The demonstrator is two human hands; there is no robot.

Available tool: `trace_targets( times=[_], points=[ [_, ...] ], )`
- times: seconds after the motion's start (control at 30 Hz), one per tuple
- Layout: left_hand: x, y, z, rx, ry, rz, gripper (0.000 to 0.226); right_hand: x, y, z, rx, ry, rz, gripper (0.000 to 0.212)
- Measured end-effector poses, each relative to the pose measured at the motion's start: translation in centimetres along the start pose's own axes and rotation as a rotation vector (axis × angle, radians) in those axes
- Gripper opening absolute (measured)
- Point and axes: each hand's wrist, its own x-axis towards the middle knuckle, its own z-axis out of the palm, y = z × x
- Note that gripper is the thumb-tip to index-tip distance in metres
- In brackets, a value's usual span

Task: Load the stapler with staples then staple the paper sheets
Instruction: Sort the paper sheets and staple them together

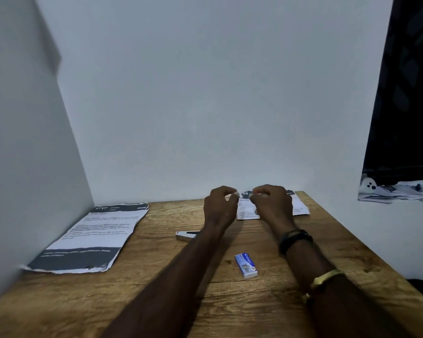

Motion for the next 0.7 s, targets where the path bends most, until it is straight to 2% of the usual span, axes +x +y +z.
trace_targets(
  times=[0.27,0.43,0.7],
  points=[
    [-0.5,-0.4,-5.6,-0.118,0.179,-0.057,0.015,-3.1,-4.8,4.7,0.133,-0.063,-0.064,0.013],
    [-0.8,-2.5,-9.6,-0.115,0.258,-0.12,0.022,-5.3,-7.1,8.7,0.164,-0.147,-0.073,0.007],
    [-1.7,-7.1,-16.2,-0.073,0.346,-0.213,0.02,-9.6,-9.6,16.1,0.201,-0.316,-0.069,0.014]
  ],
)
